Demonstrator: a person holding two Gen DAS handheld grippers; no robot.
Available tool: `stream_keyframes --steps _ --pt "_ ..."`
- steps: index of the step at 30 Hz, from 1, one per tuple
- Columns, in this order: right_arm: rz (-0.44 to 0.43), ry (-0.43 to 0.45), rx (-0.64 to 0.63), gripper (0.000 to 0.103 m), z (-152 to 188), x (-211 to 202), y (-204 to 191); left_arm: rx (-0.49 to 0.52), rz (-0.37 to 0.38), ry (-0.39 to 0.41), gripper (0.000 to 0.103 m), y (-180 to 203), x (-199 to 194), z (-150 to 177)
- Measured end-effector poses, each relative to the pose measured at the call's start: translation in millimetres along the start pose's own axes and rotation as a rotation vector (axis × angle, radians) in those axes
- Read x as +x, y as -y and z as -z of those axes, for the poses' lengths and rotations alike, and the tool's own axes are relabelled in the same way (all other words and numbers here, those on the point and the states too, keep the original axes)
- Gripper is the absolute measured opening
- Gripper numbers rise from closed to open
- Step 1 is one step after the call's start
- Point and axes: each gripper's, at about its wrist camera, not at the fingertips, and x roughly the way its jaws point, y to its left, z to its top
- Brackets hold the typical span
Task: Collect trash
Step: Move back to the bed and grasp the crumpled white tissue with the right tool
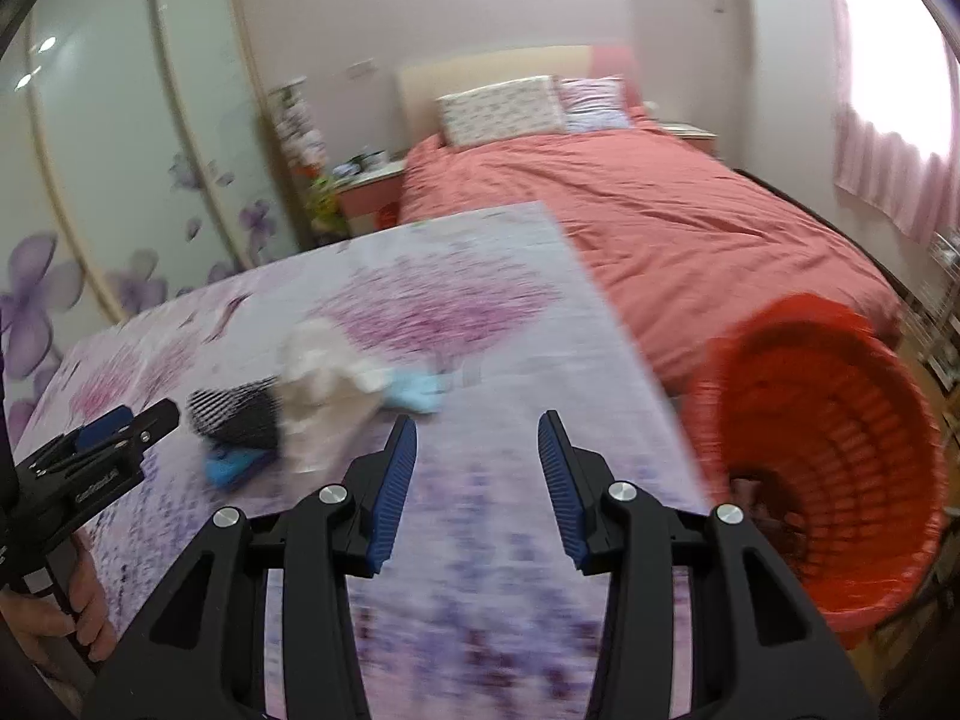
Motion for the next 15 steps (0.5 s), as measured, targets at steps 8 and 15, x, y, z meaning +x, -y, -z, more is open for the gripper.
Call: stream_keyframes --steps 8,15 --pt "-0.08 -0.048 -0.055 0.043 2 27 -58 -0.049 -0.059 0.0 0.069 -48 3 11" --pt "-0.061 -0.102 -0.049 0.043 8 59 -85 -0.098 -0.073 -0.018 0.069 -77 5 21"
